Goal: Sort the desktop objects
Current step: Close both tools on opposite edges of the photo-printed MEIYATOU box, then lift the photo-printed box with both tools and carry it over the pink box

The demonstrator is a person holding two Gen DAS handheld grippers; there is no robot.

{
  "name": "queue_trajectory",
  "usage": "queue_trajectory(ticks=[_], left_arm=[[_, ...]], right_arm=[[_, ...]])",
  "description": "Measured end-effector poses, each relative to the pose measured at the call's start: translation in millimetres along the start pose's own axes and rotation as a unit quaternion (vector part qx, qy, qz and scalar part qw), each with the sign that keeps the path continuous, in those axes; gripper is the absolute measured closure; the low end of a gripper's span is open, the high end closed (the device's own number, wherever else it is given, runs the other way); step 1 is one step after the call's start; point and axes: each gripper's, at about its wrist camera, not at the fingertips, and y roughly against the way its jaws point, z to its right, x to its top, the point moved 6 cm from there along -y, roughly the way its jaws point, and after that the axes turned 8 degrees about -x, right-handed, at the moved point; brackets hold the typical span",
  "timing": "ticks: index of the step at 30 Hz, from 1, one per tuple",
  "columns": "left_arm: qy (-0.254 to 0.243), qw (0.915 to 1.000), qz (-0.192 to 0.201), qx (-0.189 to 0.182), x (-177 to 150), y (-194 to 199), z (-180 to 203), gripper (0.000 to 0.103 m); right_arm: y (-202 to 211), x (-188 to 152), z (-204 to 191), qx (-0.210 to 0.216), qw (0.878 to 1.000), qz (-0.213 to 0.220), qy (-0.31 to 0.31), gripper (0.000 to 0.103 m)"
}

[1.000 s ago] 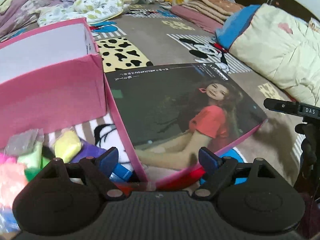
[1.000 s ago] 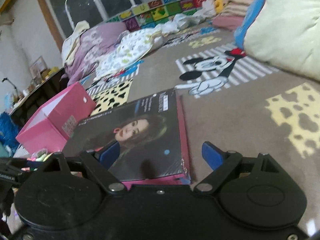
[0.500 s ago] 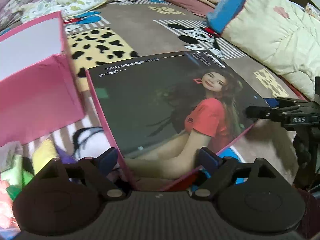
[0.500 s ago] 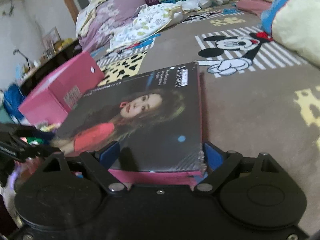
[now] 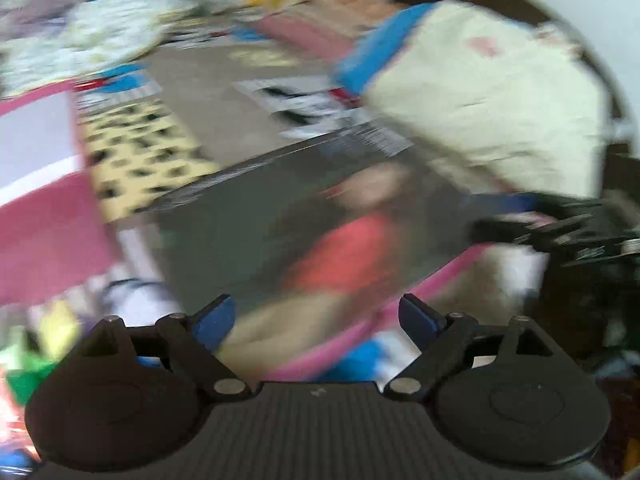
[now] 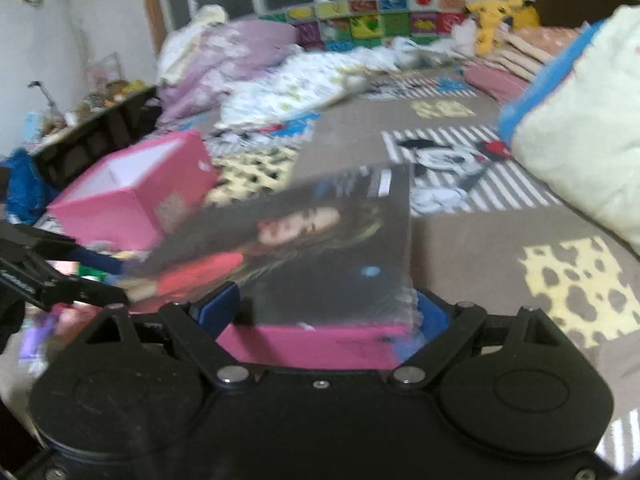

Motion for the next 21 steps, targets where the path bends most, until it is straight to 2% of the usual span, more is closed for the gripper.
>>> queue_trajectory(ticks=[1,3,5,6,8,11,14,17,21], left_arm=[[-0.010,0.9999,0.000,0.000,0,4,10,0.014],[-0.047,0.9985,-0.002,0.028,-3,9,24,0.014],[-0.053,0.9970,0.011,0.055,-8,16,24,0.014],[-0.048,0.9965,0.019,0.066,-10,21,21,0.014],[-0.003,0.9967,0.038,0.072,-13,31,4,0.014],[0.040,0.9948,0.038,0.085,-15,31,-28,0.014],[0.059,0.9930,0.015,0.101,-14,14,-56,0.014],[0.067,0.9925,-0.013,0.101,-11,-9,-75,0.014],[0.071,0.9934,-0.051,0.074,-12,-36,-86,0.014]], right_arm=[[5,1,-11,0.006,1.000,0.005,0.008,0.013],[11,2,-36,-0.027,0.998,0.014,0.060,0.013],[10,-1,-51,-0.038,0.996,0.014,0.079,0.013],[9,-2,-54,-0.036,0.997,0.012,0.074,0.013],[8,-5,-49,-0.046,0.997,0.010,0.056,0.013],[3,-13,-24,-0.076,0.997,-0.009,0.012,0.012],[-13,-26,2,-0.091,0.994,-0.053,-0.033,0.012],[-31,-39,23,-0.095,0.989,-0.092,-0.060,0.012],[-50,-56,35,-0.070,0.987,-0.119,-0.086,0.012]])
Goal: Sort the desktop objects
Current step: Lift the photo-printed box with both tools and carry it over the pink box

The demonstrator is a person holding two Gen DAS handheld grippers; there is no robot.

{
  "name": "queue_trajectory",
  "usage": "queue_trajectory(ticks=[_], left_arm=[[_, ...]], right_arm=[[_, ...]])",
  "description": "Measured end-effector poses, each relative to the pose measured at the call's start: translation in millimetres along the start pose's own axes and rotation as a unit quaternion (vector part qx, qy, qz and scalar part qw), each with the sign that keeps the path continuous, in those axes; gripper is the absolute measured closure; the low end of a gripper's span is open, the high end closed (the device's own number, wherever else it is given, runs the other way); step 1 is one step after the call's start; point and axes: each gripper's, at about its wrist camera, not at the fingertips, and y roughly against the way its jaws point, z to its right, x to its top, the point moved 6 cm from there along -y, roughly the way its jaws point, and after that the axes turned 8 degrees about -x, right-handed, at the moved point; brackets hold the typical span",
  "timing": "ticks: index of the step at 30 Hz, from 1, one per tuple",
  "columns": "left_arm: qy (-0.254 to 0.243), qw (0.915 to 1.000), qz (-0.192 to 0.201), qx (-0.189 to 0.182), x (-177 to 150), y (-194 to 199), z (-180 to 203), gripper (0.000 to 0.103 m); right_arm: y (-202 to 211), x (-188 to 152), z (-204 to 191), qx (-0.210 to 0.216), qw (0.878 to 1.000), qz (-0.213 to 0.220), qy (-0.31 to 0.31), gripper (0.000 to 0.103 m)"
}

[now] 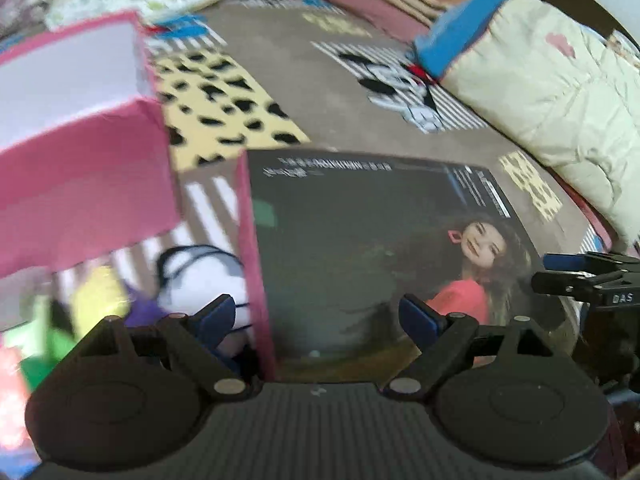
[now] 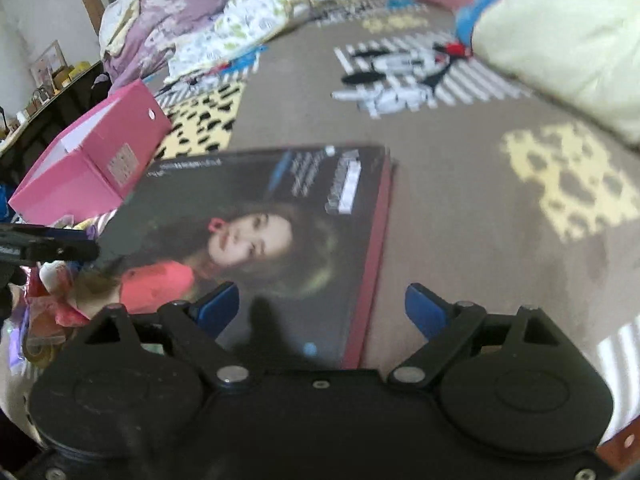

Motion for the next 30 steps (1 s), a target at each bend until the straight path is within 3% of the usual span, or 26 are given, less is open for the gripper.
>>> queue_trajectory(ticks=[2,7,12,23,30], left_arm=[[-0.001,0.9998,-0.019,-0.006,-3,-12,-1,0.014],[-0.013,0.9996,-0.007,-0.022,-10,-13,7,0.013],[-0.034,0.9990,0.012,-0.027,-16,-1,20,0.018],[-0.025,0.9974,0.062,-0.026,-7,65,36,0.022],[-0.011,0.9954,0.095,0.005,-9,128,10,0.022]], right_arm=[[-11,-4,2,0.022,1.000,-0.014,-0.008,0.012],[-15,-6,-6,0.054,0.998,-0.015,0.000,0.011],[-1,-1,-13,0.035,0.999,0.004,0.017,0.012],[59,23,-38,0.016,0.998,0.045,0.050,0.012],[79,48,-96,0.032,0.994,0.065,0.081,0.012]])
